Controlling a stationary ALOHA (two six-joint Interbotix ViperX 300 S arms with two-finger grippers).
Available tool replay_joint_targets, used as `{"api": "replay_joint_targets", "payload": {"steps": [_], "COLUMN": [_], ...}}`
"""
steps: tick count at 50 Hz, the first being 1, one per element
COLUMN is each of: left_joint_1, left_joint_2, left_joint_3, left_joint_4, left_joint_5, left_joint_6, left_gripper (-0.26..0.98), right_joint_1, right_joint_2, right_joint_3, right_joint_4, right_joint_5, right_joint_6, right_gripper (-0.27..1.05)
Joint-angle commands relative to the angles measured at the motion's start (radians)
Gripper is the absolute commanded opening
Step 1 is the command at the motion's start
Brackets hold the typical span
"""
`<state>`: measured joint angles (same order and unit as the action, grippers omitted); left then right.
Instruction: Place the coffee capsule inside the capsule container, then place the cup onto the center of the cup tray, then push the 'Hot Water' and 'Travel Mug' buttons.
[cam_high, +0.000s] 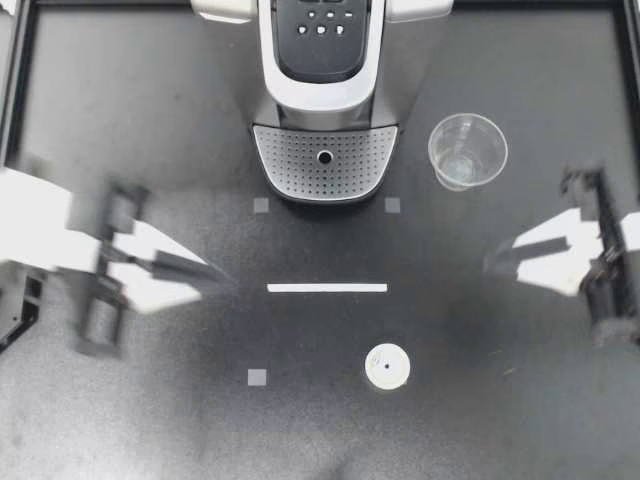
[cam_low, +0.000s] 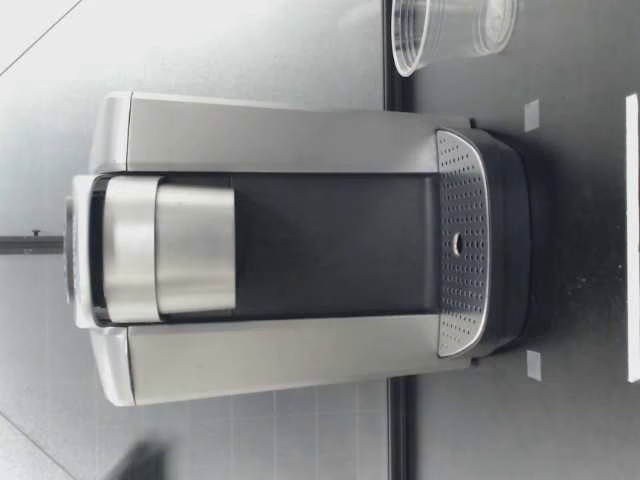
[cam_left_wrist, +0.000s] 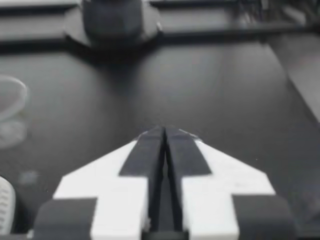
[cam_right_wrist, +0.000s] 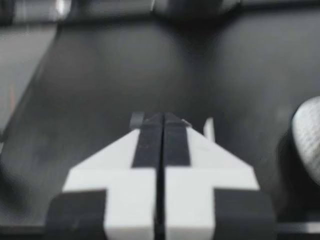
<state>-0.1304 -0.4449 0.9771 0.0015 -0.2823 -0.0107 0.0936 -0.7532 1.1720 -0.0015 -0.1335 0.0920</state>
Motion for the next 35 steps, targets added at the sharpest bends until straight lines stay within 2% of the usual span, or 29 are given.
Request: {"api": "replay_joint_targets", "payload": {"steps": [1,9,18,27,35], "left_joint_1": [-0.018,-0.032,-0.032,-0.034,-0.038], "left_joint_2": [0.075,0.236,0.357,0.443,0.488], "left_joint_3": [-0.071,-0.206,-0.341,-0.407,-0.42], "left_joint_4": [0.002,0.002,0.002,0.002,0.002], "left_joint_5": [0.023,0.216,0.416,0.434,0.433], "left_joint_6": [0.003,0.008,0.003,0.005,0.02], "left_gripper": [0.09,0.09,0.09,0.14,0.34], "right_joint_1": [0.023,0.046,0.069,0.1,0.121], "right_joint_2": [0.026,0.064,0.103,0.189,0.278], "right_joint_3": [-0.037,-0.051,-0.051,-0.054,-0.069], "right_joint_4": [-0.002,-0.002,-0.002,0.0,0.002], "right_joint_5": [0.048,0.118,0.141,0.141,0.132], "right_joint_6": [0.011,0.043,0.075,0.126,0.181], "right_gripper": [0.04,0.04,0.04,0.04,0.04]}}
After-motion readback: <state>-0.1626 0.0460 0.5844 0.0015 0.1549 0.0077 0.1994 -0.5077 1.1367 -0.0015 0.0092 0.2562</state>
